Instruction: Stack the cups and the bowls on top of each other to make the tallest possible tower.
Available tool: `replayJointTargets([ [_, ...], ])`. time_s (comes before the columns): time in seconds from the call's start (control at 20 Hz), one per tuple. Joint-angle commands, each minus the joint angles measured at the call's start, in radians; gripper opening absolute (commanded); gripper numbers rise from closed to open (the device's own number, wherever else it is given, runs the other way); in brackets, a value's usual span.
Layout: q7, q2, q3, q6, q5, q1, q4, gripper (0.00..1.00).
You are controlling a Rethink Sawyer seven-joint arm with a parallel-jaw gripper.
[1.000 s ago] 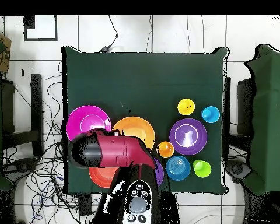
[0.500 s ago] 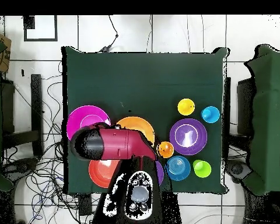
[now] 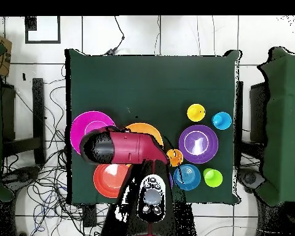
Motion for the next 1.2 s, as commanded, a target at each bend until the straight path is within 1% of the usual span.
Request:
replayJointTargets([
  [0.05, 0.028, 0.059, 0.09, 0.039, -0.013, -0.097, -0.12, 1.0],
  [0.1, 0.013, 0.073, 0.099, 0.058, -0.014, -0.111, -0.142, 1.0],
  [0.2, -0.003, 0.076, 0.112, 0.101, -0.012, -0.129, -0.166, 1.0],
  [0.3, 0.008, 0.081, 0.108, 0.1, -0.02, -0.131, -0.177, 1.0],
  [0.4, 0.031, 0.091, 0.118, 0.064, -0.011, -0.139, -0.163, 1.0],
  [0.6, 0.083, 0.088, 0.112, 0.038, 0.004, -0.136, -0.138, 1.0],
  [0.75, 0.152, 0.075, 0.05, 0.043, 0.007, -0.087, -0.137, 1.0],
  [0.8, 0.165, 0.072, 0.041, 0.044, 0.012, -0.08, -0.133, 1.0],
  [0.9, 0.221, 0.058, 0.003, 0.044, 0.029, -0.048, -0.116, 1.0],
  [0.95, 0.259, 0.05, -0.031, 0.052, 0.041, -0.023, -0.111, 1.0],
  [1.0, 0.274, 0.045, -0.043, 0.057, 0.047, -0.013, -0.108, 1.0],
  [1.05, 0.313, 0.038, -0.07, 0.061, 0.066, 0.009, -0.094, 1.0],
  [1.15, 0.358, 0.035, -0.092, 0.046, 0.094, 0.032, -0.072, 1.0],
  [1.2, 0.354, 0.038, -0.086, 0.037, 0.099, 0.03, -0.069, 1.0],
])
